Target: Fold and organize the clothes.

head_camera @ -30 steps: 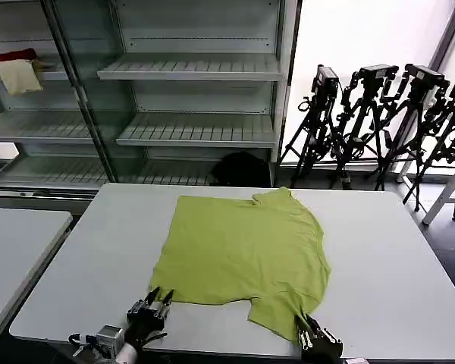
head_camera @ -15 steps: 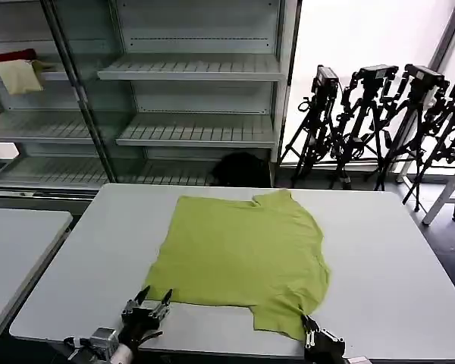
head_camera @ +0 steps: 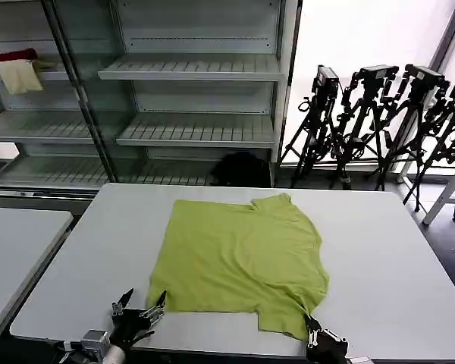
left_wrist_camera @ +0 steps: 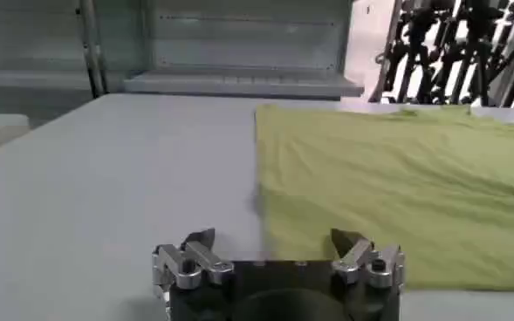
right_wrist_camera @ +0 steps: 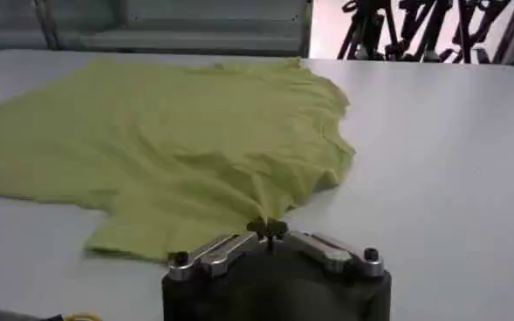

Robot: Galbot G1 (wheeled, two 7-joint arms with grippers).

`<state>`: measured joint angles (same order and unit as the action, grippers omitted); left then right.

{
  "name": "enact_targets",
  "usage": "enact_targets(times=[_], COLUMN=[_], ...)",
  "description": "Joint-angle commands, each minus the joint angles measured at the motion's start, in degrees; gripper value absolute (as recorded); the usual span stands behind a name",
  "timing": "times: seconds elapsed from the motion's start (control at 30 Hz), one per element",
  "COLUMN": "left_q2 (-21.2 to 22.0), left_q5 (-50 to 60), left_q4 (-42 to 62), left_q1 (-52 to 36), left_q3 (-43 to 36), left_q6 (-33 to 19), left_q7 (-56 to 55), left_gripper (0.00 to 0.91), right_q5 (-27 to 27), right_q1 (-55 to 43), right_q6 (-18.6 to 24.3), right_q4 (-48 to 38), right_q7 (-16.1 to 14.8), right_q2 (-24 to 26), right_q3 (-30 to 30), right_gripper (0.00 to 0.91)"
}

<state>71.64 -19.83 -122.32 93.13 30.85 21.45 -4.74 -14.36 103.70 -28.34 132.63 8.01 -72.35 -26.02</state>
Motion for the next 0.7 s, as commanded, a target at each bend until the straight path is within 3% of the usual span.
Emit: enact_targets(times=[0.03,0.27,0.7], left_q2=[0.0,0.1,-0.8], left_q5=[0.0,-1.0,-1.5], left_q4=[-0.3,0.4,-7.8], left_q1=[0.0,0.9,8.5], left_q3=[0.5,-0.2,-3.2], left_q6=[0.3,-0.1,2.7], left_q7=[-0.2,0.4,-2.4], left_gripper=[0.574,0.544,0.544], right_q5=[-0.1,-0.1,-0.6], right_q1=[0.0,-0.4,-1.8], right_q6=[-0.1,-0.2,-0.8], right_q4=[-0.1,-0.2,-0.9], right_q7=[0.0,0.1,0.1], right_q2=[-0.1,-0.1,0.0], right_q3=[0.0,-0.4,-1.0], right_gripper=[0.000,0.000,0.000])
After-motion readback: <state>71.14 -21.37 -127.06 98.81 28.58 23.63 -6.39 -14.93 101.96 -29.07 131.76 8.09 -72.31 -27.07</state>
